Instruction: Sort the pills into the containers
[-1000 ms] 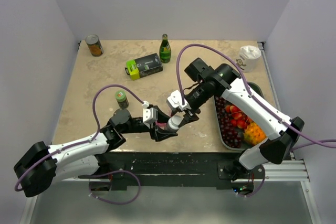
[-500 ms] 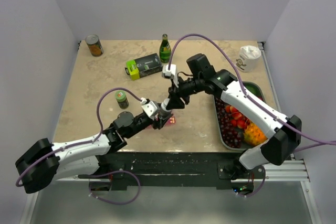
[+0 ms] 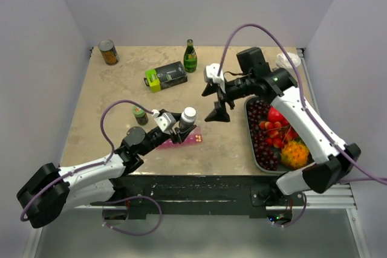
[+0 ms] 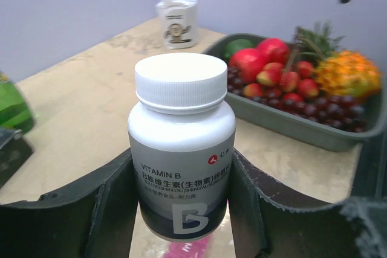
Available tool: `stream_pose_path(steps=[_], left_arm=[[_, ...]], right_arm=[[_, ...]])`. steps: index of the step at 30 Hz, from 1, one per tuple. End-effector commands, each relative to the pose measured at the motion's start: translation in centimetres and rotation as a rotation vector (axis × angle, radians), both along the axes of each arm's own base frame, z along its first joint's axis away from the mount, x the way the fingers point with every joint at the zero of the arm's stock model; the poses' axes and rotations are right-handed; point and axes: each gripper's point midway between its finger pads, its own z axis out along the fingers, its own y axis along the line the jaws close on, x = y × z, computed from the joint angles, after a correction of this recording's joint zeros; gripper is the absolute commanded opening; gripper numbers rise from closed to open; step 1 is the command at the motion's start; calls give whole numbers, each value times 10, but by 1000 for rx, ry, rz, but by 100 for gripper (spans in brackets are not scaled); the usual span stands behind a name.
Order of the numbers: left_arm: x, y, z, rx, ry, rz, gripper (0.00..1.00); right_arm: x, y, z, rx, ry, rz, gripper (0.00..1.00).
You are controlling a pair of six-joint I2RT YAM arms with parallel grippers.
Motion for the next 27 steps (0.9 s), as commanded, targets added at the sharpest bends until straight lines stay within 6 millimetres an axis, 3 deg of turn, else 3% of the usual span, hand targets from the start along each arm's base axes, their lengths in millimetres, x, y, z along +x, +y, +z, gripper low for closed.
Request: stream_pose_path(steps=[1, 4, 11, 15, 16, 19, 25, 27], left_arm=[[-46, -21, 17, -31, -3, -312, 0], [-60, -30, 20, -17, 13, -411, 0], [-69, -39, 21, -10, 31, -497, 0], [-71, -39, 22, -15, 28, -506, 0], [-71, -38, 22, -16, 31, -506, 0], [-70, -37, 24, -26, 25, -496, 0], [-66, -32, 33, -55, -8, -452, 0], [-52, -25, 35, -72, -20, -357, 0]], right_arm=[[-59, -18, -4, -10, -186, 367, 99], [-74, -9, -17, -47, -183, 463, 99], [-80, 11, -29, -93, -170, 464, 89], [-77, 12, -37, -131, -139, 450, 75], [-77, 11, -38, -140, -132, 446, 64], [-77, 10, -41, -155, -113, 427, 49], [-66, 15, -44, -171, -83, 327, 33], [-57, 21, -42, -162, -78, 269, 23]])
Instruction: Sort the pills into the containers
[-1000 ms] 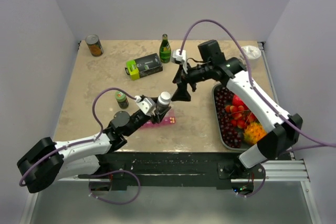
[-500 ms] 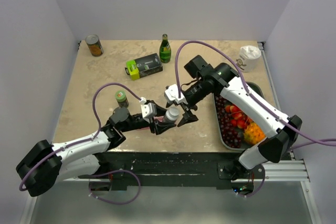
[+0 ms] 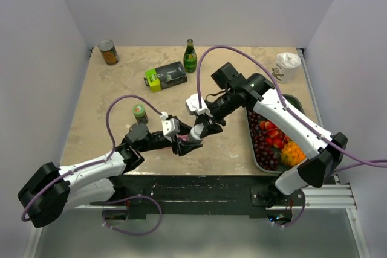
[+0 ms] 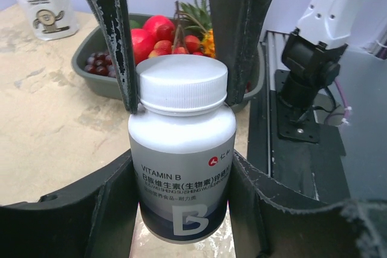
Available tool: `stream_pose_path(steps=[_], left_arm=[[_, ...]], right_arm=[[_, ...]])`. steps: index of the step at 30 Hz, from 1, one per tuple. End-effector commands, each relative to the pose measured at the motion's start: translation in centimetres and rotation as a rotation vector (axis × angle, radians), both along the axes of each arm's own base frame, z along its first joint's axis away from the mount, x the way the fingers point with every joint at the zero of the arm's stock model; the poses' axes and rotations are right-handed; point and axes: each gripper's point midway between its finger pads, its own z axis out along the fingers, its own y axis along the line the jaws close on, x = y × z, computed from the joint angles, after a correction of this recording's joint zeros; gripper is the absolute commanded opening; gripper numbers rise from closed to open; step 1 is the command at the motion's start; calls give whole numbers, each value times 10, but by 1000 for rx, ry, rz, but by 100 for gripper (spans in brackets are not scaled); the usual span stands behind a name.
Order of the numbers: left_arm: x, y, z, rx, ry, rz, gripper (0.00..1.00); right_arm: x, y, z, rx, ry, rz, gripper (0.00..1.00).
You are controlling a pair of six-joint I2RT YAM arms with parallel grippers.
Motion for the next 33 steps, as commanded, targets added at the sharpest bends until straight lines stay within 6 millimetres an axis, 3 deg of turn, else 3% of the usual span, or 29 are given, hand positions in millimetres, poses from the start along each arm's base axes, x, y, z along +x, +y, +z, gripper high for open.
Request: stream_pose_path(steps=[1, 3, 4, 5, 8, 9, 12, 14, 15, 16, 18, 19, 21, 26, 27, 29, 30, 31, 33], left_arm=[[21, 12, 46, -139, -109, 153, 0], [38, 21, 56, -180, -134, 283, 0], [44, 24, 63, -201, -155, 328, 0], [54, 30, 66, -212, -165, 419, 0], [75, 42, 81, -251, -206, 603, 0], [81, 44, 87, -254, -225, 657, 0], [103, 46, 82, -197, -243, 797, 0], [114, 40, 67, -118, -257, 829, 0], [118, 35, 51, -66, -254, 826, 0], [118, 32, 41, -27, -259, 810, 0], [115, 30, 10, 40, -245, 779, 0], [110, 28, 6, 21, -233, 752, 0], [101, 30, -16, 47, -197, 701, 0], [64, 19, -24, 19, -117, 493, 0], [57, 19, -19, 11, -118, 460, 0], [34, 11, -18, -15, -76, 327, 0], [26, 11, -12, -37, -71, 282, 0], [11, 7, -10, -55, -42, 192, 0], [-4, 7, -6, -74, -25, 116, 0]], right_arm=[[13, 10, 3, -12, 69, -178, 20], [18, 19, 6, 18, 105, -220, 15], [17, 22, 2, -4, 206, -301, 11], [28, 33, 4, 30, 218, -348, 10], [53, 39, -14, -5, 302, -562, 6], [70, 35, -22, -20, 309, -658, 2], [94, 30, -41, -38, 474, -831, 0], [98, 31, -38, -12, 593, -858, 7], [96, 32, -35, -1, 610, -837, 23], [91, 34, -27, 19, 613, -784, 29], [98, 32, -3, 76, 477, -700, 50], [92, 26, 2, 60, 467, -667, 77], [101, 17, 29, 119, 317, -579, 99], [80, -9, 46, 152, 78, -392, 99], [75, -12, 41, 166, 2, -313, 99], [47, -24, 35, 156, -29, -176, 99], [40, -27, 33, 185, -161, -24, 99], [15, -41, 18, 123, -79, 48, 99], [8, -39, 11, 136, -92, 119, 99]])
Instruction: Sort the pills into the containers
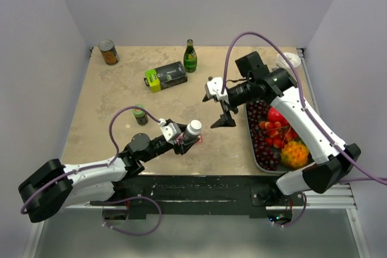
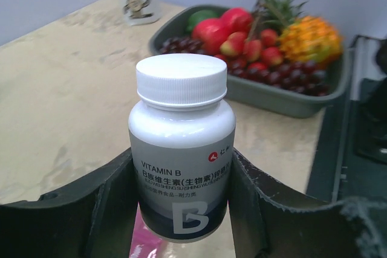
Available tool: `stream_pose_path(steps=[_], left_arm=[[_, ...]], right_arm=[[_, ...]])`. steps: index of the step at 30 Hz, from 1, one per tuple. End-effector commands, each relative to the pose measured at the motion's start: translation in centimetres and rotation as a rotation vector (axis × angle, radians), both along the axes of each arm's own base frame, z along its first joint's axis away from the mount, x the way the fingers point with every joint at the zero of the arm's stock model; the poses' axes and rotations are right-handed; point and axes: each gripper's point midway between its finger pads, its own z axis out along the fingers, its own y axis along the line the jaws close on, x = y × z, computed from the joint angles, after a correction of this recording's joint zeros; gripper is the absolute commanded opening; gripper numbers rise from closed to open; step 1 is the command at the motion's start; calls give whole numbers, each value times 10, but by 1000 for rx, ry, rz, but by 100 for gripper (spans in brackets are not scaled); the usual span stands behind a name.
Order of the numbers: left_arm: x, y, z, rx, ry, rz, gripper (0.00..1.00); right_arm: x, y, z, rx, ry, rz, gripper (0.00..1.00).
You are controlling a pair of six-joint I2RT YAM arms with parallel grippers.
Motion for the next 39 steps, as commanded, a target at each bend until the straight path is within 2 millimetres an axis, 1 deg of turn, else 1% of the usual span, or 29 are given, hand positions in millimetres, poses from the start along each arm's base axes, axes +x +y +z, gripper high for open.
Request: stream_pose_path(steps=[1, 2, 3, 4, 5, 8, 9, 13, 14, 15, 17, 19, 23, 24, 26, 27, 28, 29, 30, 31, 32, 33, 34, 35, 36, 37, 38, 39], left_arm=[[-58, -14, 27, -123, 48, -334, 0], [-61, -16, 31, -128, 48, -355, 0], [-64, -17, 29, -118, 61, -373, 0], [-68, -18, 30, -113, 67, -403, 0], [-69, -20, 33, -116, 65, -413, 0], [-71, -22, 34, -116, 75, -445, 0], [-71, -23, 35, -121, 77, -452, 0], [-73, -23, 35, -126, 89, -475, 0], [-72, -23, 36, -128, 88, -474, 0], [-72, -23, 36, -129, 90, -474, 0], [-72, -23, 35, -128, 92, -474, 0], [-72, -23, 38, -136, 90, -478, 0], [-72, -22, 40, -145, 88, -481, 0], [-71, -22, 42, -149, 85, -479, 0], [-68, -21, 43, -154, 82, -458, 0], [-65, -20, 44, -157, 81, -443, 0], [-56, -18, 46, -163, 74, -388, 0], [-51, -15, 51, -172, 54, -356, 0], [-46, -13, 52, -171, 49, -324, 0], [-30, -9, 58, -177, 18, -236, 0], [-25, -5, 66, -187, -8, -198, 0], [-19, -3, 69, -183, -23, -164, 0], [-3, 3, 79, -190, -66, -62, 0], [3, 6, 84, -189, -90, -19, 0], [6, 5, 88, -188, -110, 12, 0], [19, 11, 97, -186, -145, 104, 0], [28, 11, 93, -176, -135, 152, 0], [31, 10, 94, -161, -154, 185, 0]], right_arm=[[-52, -12, -32, -32, -35, 336, 99], [-60, -9, -38, -43, -25, 365, 98], [-64, -9, -41, -54, -38, 384, 98], [-67, -8, -41, -56, -43, 397, 97], [-75, -5, -41, -54, -42, 422, 97], [-85, 1, -41, -62, -21, 447, 93], [-85, 2, -44, -77, 0, 439, 91], [-89, 6, -50, -111, 46, 438, 81], [-91, 8, -50, -116, 55, 442, 75], [-93, 8, -52, -126, 69, 440, 73], [-96, 9, -57, -143, 82, 451, 70], [-95, 12, -58, -140, 83, 442, 68], [-93, 16, -58, -138, 102, 414, 61], [-94, 17, -57, -138, 120, 400, 53], [-93, 20, -56, -133, 130, 385, 42], [-93, 20, -55, -142, 160, 356, 30], [-87, 24, -55, -139, 158, 331, 26], [-87, 25, -56, -145, 175, 310, 24], [-86, 25, -56, -156, 219, 270, 23], [-84, 30, -55, -147, 231, 253, 21], [-84, 32, -57, -146, 262, 230, 20], [-84, 34, -58, -161, 353, 165, 17], [-79, 42, -56, -138, 370, 141, 12], [-78, 45, -60, -147, 411, 109, 10], [-75, 48, -63, -173, 507, 14, 9], [-59, 56, -62, -136, 491, -40, 9], [-48, 55, -72, -168, 554, -166, 5], [-35, 56, -77, -165, 579, -243, 4]])
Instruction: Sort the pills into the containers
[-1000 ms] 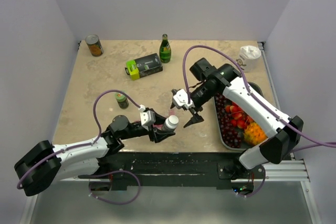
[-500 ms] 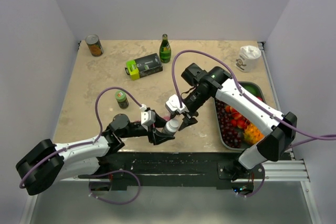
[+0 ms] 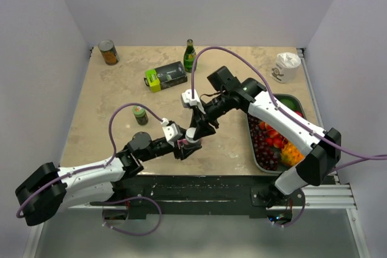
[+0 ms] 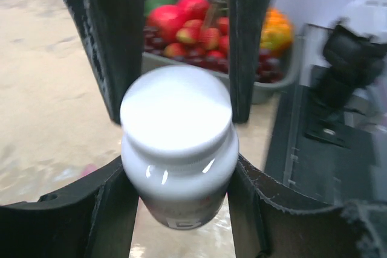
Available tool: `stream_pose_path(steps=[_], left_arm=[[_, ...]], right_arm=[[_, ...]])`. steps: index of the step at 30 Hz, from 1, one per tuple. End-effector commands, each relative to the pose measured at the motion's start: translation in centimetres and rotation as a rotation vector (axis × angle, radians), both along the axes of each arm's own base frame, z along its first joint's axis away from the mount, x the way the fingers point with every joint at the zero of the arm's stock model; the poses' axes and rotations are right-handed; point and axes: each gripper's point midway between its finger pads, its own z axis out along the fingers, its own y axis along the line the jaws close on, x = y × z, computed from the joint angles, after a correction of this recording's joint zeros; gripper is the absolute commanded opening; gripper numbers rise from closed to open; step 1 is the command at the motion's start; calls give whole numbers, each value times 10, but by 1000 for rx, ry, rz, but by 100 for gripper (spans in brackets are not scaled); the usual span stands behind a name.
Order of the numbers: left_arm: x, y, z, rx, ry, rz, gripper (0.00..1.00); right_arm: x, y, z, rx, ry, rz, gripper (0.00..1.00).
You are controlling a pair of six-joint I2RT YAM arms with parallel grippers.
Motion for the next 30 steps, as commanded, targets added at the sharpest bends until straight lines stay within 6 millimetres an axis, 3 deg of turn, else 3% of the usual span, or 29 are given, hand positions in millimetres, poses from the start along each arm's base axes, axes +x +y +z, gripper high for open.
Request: stream_pose_path(steps=[1, 4, 7, 8, 10, 12, 13, 15, 21, 30], left_arm=[[82, 24, 89, -120, -246, 480, 0], [85, 13, 74, -79, -248, 456, 0], [72, 3, 66, -77, -253, 368, 0], [68, 2, 62, -66, -253, 341, 0], [57, 0, 57, -59, -257, 279, 0], [51, -2, 50, -30, -247, 233, 0], [44, -4, 50, -30, -248, 194, 0], [38, -6, 47, -20, -234, 149, 0], [24, -15, 46, -21, -202, 50, 0], [17, -24, 49, -35, -162, -35, 0]], right_arm=[[44, 9, -21, -102, 279, -414, 4], [58, 2, -19, -86, 334, -449, 3], [58, -4, -12, -87, 248, -395, 15], [60, -4, -4, -62, 172, -346, 35], [48, -16, -2, -91, 138, -272, 62], [45, -23, 6, -75, 48, -195, 84], [46, -24, 8, -68, 12, -178, 87], [42, -25, 15, -32, -39, -129, 92], [33, -21, 21, 14, -108, -39, 94], [12, -4, 15, 23, -67, 34, 83]])
